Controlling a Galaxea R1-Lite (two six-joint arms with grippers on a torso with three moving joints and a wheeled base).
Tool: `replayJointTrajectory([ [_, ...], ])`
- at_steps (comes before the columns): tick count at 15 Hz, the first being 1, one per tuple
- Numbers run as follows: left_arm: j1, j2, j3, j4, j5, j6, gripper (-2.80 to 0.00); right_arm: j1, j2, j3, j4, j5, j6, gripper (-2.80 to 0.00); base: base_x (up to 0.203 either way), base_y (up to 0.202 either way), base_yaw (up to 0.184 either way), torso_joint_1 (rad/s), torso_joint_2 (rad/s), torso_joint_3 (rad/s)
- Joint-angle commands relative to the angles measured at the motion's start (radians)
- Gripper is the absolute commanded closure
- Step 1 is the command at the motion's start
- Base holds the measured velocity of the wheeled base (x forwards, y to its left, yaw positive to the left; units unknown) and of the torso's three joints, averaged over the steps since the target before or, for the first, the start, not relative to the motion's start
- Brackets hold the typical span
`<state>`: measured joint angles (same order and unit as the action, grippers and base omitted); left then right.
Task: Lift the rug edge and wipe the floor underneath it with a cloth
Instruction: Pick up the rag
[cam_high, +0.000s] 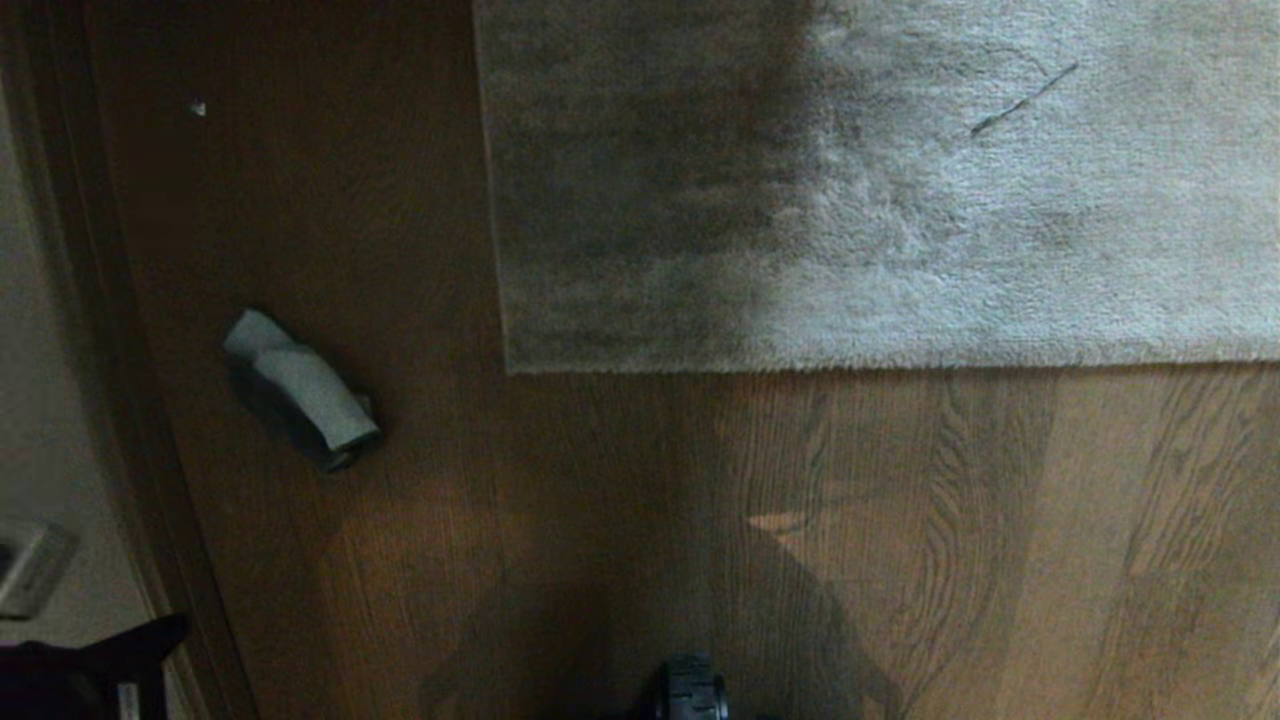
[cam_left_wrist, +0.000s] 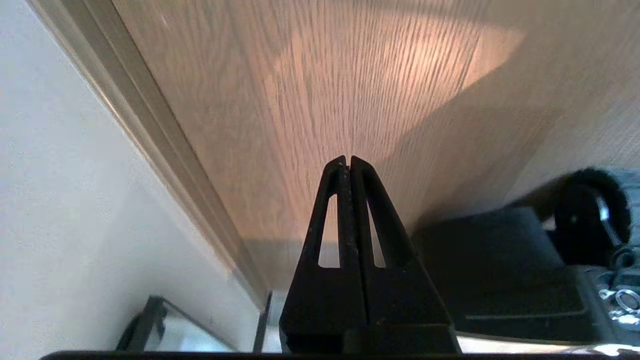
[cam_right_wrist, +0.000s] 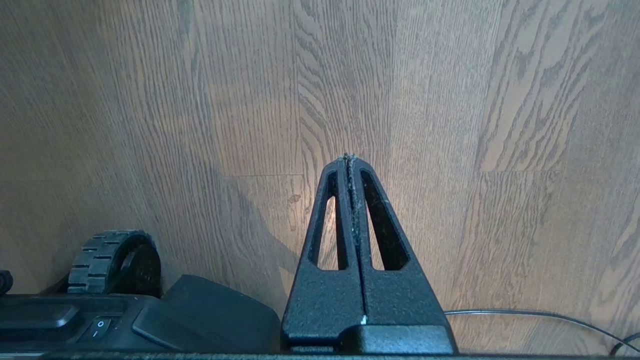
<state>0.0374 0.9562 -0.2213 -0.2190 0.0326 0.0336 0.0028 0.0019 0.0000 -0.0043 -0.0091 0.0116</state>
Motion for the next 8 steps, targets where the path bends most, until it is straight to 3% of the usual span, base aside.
replayJointTrajectory([
  [1,0.002,0.083,0.002,-0.020,0.000,0.000,0.00,0.000,0.000,0.000,0.000,0.000,0.001,0.00,0.000,0.000,0.000,0.000,0.00,0.000],
  [8,0.003,0.136,0.052,-0.036,-0.011,-0.004,0.00,0.000,0.000,0.000,0.000,0.000,0.001,0.00,0.000,0.000,0.000,0.000,0.00,0.000],
])
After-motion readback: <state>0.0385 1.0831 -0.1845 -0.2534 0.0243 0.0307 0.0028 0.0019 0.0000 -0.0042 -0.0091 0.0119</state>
